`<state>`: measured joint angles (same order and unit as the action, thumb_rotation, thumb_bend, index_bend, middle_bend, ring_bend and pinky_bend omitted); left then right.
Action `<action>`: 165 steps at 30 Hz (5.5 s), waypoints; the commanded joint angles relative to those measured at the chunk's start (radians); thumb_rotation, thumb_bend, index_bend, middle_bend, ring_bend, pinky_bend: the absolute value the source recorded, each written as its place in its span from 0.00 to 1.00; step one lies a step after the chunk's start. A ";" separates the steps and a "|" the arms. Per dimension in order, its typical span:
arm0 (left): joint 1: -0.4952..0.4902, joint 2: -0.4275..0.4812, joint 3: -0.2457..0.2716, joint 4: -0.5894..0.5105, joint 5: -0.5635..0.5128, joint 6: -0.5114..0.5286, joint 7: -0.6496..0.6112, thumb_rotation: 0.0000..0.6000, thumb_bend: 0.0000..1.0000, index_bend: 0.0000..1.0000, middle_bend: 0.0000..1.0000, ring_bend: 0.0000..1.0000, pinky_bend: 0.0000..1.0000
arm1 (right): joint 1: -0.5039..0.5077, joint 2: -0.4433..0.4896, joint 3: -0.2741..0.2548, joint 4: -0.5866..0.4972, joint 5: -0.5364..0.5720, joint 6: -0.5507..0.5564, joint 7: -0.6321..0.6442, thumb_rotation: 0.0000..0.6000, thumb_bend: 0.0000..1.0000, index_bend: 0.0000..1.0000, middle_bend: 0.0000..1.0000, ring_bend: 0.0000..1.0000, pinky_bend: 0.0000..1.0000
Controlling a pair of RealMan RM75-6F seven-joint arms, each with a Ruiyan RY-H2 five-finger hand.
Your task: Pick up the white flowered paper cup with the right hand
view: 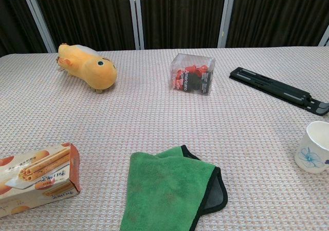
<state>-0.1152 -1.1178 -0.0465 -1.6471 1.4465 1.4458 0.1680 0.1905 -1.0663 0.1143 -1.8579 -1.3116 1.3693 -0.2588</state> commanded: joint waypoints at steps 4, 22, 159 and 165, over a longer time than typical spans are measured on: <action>0.001 0.001 0.002 -0.001 0.004 0.002 -0.001 1.00 0.00 0.00 0.00 0.00 0.00 | -0.001 -0.002 -0.002 0.002 -0.002 0.002 -0.001 1.00 0.09 0.00 0.00 0.00 0.00; -0.003 0.003 0.001 -0.001 0.000 -0.005 -0.001 1.00 0.00 0.00 0.00 0.00 0.00 | 0.003 0.001 -0.007 -0.008 0.001 -0.013 -0.006 1.00 0.09 0.00 0.00 0.00 0.00; -0.009 0.004 0.000 -0.009 -0.007 -0.012 0.010 1.00 0.00 0.00 0.00 0.00 0.00 | 0.368 -0.295 -0.038 0.108 0.453 -0.153 -0.355 1.00 0.15 0.16 0.00 0.00 0.00; -0.010 0.006 0.001 -0.009 -0.006 -0.015 0.005 1.00 0.00 0.00 0.00 0.00 0.00 | 0.377 -0.357 -0.040 0.156 0.434 -0.124 -0.412 1.00 0.15 0.23 0.03 0.00 0.00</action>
<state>-0.1248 -1.1116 -0.0457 -1.6557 1.4400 1.4313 0.1730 0.5634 -1.4114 0.0746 -1.7115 -0.8761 1.2388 -0.6581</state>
